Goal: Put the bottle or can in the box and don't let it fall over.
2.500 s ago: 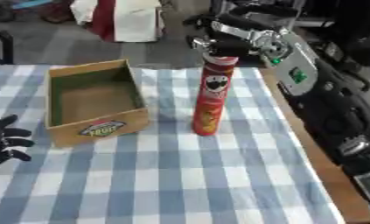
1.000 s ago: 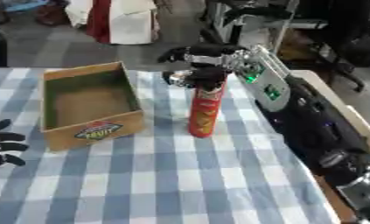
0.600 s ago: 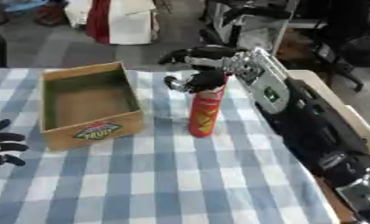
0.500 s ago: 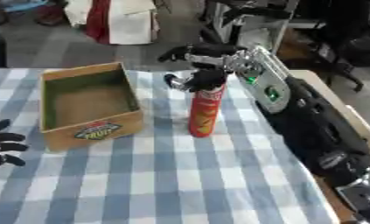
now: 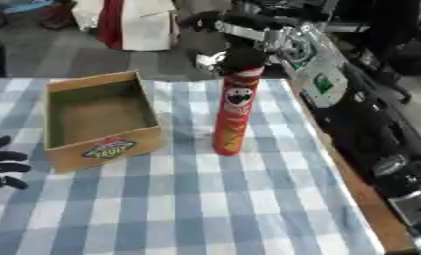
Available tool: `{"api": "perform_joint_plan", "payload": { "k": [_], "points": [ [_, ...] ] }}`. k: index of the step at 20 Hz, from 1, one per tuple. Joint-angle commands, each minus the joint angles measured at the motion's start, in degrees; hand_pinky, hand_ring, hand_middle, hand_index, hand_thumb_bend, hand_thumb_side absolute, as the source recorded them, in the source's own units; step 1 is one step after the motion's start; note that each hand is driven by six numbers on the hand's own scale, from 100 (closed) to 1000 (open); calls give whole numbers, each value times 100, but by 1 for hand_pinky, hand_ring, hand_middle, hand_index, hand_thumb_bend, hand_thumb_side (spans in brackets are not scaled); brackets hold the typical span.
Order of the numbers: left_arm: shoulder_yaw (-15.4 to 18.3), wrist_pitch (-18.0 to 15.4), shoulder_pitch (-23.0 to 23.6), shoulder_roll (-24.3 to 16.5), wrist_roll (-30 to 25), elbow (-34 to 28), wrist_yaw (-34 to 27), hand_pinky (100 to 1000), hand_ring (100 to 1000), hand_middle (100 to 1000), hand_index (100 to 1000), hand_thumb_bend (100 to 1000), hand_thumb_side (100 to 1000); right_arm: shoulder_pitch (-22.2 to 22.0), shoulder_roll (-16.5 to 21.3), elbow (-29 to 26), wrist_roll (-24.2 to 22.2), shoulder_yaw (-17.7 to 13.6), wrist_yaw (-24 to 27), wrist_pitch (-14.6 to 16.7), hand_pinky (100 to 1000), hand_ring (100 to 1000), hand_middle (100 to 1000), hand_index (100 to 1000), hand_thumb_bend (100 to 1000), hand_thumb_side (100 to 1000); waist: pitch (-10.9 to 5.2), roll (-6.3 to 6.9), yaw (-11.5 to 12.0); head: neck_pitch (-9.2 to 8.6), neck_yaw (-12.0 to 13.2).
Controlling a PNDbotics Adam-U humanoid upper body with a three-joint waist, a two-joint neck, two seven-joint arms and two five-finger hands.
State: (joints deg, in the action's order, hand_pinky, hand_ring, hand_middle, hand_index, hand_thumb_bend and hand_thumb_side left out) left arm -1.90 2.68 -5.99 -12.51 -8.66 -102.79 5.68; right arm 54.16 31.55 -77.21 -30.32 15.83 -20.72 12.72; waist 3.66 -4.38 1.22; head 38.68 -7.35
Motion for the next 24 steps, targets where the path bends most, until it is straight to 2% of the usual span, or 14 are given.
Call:
{"api": "perform_joint_plan", "payload": {
  "k": [1,9,24],
  "points": [
    [14,-8,-57,-16,-10,-79,-2,542,669,664,931,286,1000,97,328,-68,134,-194,95,-59,951,967,967,1000,100,800,-67,21,-12,-24,21],
    [18,-10,-70,-7,-7,-85,-4,542,669,664,930,288,1000,-28,337,398,440,-343,10,-98,939,965,966,1000,100,857,-53,34,-10,-39,7],
    [2,-10,-112,19,-22,-93,-17,542,670,664,930,288,1000,-48,36,935,632,-331,-215,33,928,960,961,1000,100,945,-23,57,51,-37,-52]
  ]
}}
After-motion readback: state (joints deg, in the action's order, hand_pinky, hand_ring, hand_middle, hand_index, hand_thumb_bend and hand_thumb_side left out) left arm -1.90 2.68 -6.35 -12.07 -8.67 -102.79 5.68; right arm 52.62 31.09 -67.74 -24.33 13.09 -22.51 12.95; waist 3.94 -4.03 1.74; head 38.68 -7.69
